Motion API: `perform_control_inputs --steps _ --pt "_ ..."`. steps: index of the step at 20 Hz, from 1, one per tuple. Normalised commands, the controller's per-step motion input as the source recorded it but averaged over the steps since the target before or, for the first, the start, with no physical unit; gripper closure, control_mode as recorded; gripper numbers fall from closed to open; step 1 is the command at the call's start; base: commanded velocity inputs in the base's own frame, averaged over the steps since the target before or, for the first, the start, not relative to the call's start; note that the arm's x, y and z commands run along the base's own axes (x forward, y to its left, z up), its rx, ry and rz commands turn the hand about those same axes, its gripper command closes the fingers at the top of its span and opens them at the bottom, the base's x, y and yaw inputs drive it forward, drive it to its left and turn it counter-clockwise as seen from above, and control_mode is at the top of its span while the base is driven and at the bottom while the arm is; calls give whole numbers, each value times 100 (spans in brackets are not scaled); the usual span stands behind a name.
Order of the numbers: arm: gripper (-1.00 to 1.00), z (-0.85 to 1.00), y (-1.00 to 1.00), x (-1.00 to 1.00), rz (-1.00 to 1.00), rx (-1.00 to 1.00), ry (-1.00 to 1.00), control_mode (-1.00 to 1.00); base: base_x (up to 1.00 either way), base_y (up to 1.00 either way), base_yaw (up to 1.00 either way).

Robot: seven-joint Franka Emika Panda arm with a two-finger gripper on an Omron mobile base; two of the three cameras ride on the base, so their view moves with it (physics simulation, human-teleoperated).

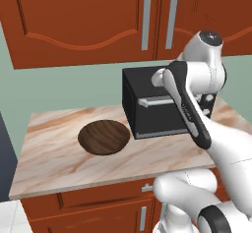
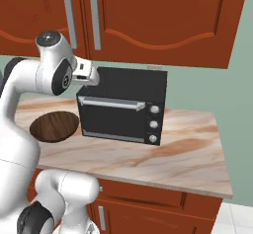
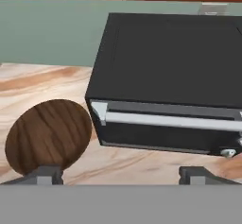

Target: Open the cabinet. Pick the orange and apple from the cabinet and place them into the bowl. Then close the cabinet.

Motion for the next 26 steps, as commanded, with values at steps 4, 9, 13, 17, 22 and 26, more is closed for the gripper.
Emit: perform_control_inputs --steps 4,9,13,17,22,26 --pt "-100 55 0 -43 0 0 -49 -100 0 0 0" --pt "-100 56 0 -34 0 0 -49 -100 0 0 0" --pt "-100 59 -1 -28 0 0 -43 -100 0 0 0" --pt "-100 57 -5 -21 0 0 -40 -100 0 0 0" --pt "-100 49 -6 -9 0 0 -33 -100 0 0 0" --pt "-100 24 -1 0 0 0 -18 -100 0 0 0"
